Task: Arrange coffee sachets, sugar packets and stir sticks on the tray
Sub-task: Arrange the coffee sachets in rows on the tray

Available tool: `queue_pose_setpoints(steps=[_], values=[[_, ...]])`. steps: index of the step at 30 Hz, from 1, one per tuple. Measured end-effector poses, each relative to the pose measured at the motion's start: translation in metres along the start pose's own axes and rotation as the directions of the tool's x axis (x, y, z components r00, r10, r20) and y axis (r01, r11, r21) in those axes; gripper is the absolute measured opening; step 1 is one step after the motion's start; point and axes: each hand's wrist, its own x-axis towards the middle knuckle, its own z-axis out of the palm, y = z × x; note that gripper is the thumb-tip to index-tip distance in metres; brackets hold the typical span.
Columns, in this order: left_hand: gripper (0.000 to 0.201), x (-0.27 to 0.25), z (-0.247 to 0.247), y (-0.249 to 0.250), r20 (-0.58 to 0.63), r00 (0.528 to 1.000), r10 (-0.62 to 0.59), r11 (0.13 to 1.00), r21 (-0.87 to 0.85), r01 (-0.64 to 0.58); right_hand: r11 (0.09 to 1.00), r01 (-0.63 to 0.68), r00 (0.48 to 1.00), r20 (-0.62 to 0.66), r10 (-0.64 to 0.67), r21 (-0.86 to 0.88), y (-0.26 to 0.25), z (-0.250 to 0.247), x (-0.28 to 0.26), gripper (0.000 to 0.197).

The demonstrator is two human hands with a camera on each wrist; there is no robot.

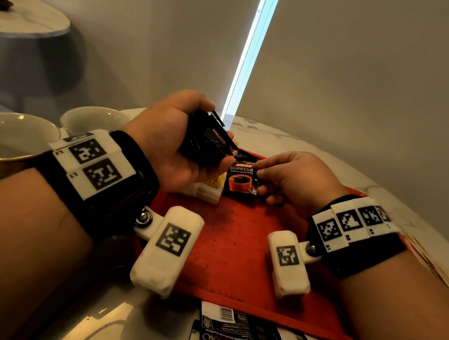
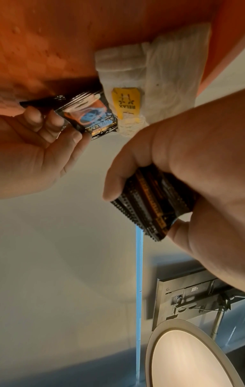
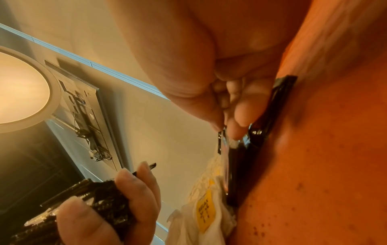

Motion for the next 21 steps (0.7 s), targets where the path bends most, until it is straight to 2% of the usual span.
queue_pose_setpoints(steps=[3,7,15,21], values=[[0.039,-0.0007,0.0,0.0005,0.007,1.0,-0.013,1.0,-0.003,0.013,1.0,-0.004,1.0,-0.005,0.004,-0.011,-0.0004,-0.0001,0.0002,0.011],[0.056,-0.0021,0.0009,0.0002,-0.007,1.0,0.001,1.0,-0.004,-0.001,1.0,-0.016,1.0,0.009,0.016,0.004,-0.0019,0.0003,-0.0015,0.01],[0.059,-0.005,0.0042,-0.0012,-0.004,1.0,0.014,1.0,0.019,-0.014,0.999,-0.037,0.999,0.007,0.037,0.008,-0.0015,0.0021,0.0019,0.007],[0.06,-0.004,0.003,-0.0015,0.005,1.0,0.022,1.0,0.015,-0.022,1.0,0.0,0.999,-0.036,0.0,0.012,0.0,0.0014,0.0038,0.01]])
